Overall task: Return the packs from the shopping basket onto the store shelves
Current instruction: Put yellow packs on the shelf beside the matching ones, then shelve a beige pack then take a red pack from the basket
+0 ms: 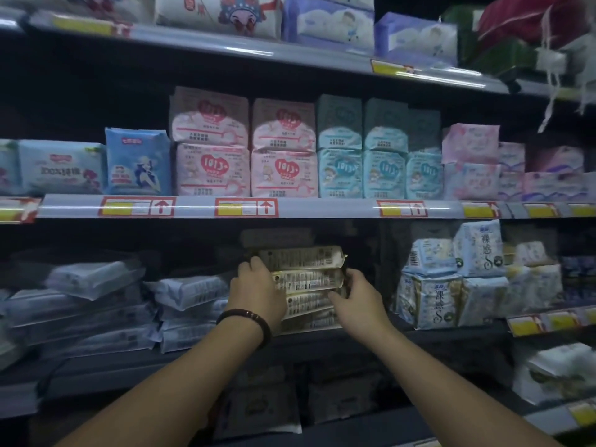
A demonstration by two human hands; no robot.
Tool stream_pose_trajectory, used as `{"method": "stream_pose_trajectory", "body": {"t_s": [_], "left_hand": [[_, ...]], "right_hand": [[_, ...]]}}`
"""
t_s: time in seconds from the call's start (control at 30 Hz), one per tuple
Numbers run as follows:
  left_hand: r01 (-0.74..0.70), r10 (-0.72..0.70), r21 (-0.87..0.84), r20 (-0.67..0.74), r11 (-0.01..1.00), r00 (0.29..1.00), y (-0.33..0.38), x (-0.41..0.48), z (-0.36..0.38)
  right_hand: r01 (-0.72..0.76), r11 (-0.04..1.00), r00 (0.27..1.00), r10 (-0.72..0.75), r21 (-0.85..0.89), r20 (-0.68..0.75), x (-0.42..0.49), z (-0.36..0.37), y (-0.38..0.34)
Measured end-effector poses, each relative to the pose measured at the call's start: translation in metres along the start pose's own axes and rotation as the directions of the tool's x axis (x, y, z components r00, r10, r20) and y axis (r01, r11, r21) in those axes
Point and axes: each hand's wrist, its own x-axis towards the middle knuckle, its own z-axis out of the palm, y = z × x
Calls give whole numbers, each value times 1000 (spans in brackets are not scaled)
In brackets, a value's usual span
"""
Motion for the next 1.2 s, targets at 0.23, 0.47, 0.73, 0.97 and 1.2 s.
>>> {"method": "stream_pose_trajectory", "body": {"t_s": [0.23,0.47,0.73,0.97,1.2], "left_hand": [[-311,301,74,117,948,946,-31,-116,-41],[-145,67,112,518,983,853,-117,-244,8],[-139,-245,299,918,944,313,-200,-337,75],[-207,-192,249,946,946,260,-212,-335,93],[-329,-231,275,958,903,168,-233,-317,105]], "right_hand": [[113,994,993,-113,-8,22,-107,10,11],[-7,1000,921,1,13,390,-231,84,88],[-41,960,822,190,-277,537,-305,161,164],[71,864,585,369,-498,722,-327,203,196],[77,812,331,527,-579,783,-364,264,204]]}}
